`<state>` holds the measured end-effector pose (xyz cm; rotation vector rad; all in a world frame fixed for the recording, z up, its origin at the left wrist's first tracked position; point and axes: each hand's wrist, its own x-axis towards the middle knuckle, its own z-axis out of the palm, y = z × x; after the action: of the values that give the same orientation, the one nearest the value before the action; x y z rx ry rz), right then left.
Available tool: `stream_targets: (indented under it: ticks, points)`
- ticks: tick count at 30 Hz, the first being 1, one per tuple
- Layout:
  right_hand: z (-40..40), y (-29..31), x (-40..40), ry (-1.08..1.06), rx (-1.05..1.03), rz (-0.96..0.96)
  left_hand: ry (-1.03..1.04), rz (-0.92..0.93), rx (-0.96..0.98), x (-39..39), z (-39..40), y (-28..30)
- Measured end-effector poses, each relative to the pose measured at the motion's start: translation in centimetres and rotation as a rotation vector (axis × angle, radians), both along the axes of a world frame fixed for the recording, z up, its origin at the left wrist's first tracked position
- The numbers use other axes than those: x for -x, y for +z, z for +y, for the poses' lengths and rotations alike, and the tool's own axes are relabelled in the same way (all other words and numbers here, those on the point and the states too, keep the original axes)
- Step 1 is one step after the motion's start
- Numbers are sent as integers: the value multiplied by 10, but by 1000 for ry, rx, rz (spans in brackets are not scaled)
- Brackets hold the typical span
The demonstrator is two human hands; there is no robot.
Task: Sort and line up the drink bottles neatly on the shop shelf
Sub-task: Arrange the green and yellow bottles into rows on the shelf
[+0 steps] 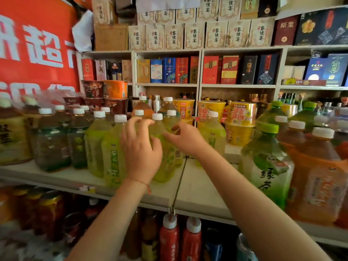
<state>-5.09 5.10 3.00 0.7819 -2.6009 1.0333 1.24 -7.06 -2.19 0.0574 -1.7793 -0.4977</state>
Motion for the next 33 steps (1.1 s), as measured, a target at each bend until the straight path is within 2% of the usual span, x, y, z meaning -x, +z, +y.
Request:
stream_targets:
  ticks: [2, 5, 8, 10, 15, 20, 23, 25, 27, 29, 33]
  points:
    - [-23, -9, 3, 60, -22, -87, 85, 12, -12, -1, -22, 0]
    - [-44, -22, 11, 19, 22, -77, 65, -12, -147, -4, -45, -4]
    - [-44, -23, 11, 33, 62, -56, -57, -99, -372, -12, -57, -11]
    - [-34, -18, 12, 75, 49, -79, -151, -214, -446, -18, -70, -10]
    - [2, -1, 17, 136, -88, -206, -413, -503, -438, -23, -96, 3]
    - [33, 12, 6, 183, -152, -336, -663, -604, -522, -15, -95, 1]
    - [26, 22, -12, 87, -40, -258, -818, -514, -704, -11, -83, 0]
    - [5, 20, -21, -77, 147, -114, -842, -449, -740, -10, -72, 3]
    - [-9, 14, -20, -205, 238, 56, -823, -399, -735, -9, -62, 4]
    - [-6, 12, -18, -264, 227, 121, -817, -381, -745, -6, -55, 1]
    - [21, 18, -22, -323, 151, 126, -818, -371, -735, 2, -32, -3]
